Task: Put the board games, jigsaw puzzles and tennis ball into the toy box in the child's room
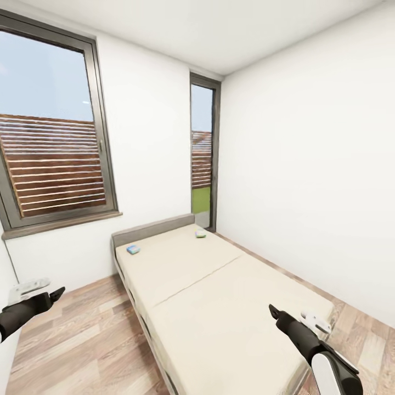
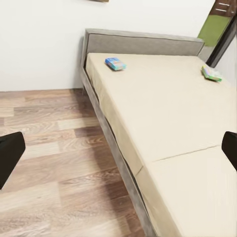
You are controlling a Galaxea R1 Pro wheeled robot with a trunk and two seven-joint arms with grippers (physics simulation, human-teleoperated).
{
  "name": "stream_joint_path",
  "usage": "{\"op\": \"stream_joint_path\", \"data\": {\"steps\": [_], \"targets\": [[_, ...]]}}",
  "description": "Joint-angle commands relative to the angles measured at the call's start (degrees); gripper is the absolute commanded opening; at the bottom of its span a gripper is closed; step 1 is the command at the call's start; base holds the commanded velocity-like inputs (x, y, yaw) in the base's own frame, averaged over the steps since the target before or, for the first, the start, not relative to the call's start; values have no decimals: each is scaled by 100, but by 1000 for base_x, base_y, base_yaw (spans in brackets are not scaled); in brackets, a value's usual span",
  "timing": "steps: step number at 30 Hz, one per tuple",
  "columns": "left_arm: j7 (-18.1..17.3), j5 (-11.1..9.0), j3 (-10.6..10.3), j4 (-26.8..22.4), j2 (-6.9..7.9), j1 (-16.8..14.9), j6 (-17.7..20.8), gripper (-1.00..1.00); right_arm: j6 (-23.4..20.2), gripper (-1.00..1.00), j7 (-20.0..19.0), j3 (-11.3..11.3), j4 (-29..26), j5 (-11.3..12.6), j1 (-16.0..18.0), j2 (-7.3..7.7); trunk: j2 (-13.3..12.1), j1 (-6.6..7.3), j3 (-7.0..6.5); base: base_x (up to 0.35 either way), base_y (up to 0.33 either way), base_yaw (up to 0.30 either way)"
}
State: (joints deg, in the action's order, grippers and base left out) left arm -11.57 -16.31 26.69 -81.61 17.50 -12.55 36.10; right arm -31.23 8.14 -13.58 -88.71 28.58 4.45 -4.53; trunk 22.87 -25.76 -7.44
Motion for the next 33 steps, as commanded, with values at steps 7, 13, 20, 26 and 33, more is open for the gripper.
{"op": "stream_joint_path", "data": {"steps": [7,13,20,26,33], "targets": [[-20,-16,11,-4,-1,-2,37,100,-24,100,42,-4,-6,60,4,-4,4,-3,-37,0,0,-225],[-20,-16,16,-4,-1,-2,37,100,-24,100,42,-4,-6,60,7,-4,4,-3,-72,0,0,-225],[-20,-17,12,-4,-1,-2,37,100,-24,100,46,-4,-6,60,6,-4,4,-3,-112,0,21,-225],[-20,-16,18,-4,0,-2,37,100,-24,100,42,-4,-6,60,4,-4,4,-3,-146,0,102,-225],[-20,-15,20,-4,-1,-2,37,100,-25,100,42,-4,-6,60,4,-4,4,-3,-186,0,120,-225]]}}
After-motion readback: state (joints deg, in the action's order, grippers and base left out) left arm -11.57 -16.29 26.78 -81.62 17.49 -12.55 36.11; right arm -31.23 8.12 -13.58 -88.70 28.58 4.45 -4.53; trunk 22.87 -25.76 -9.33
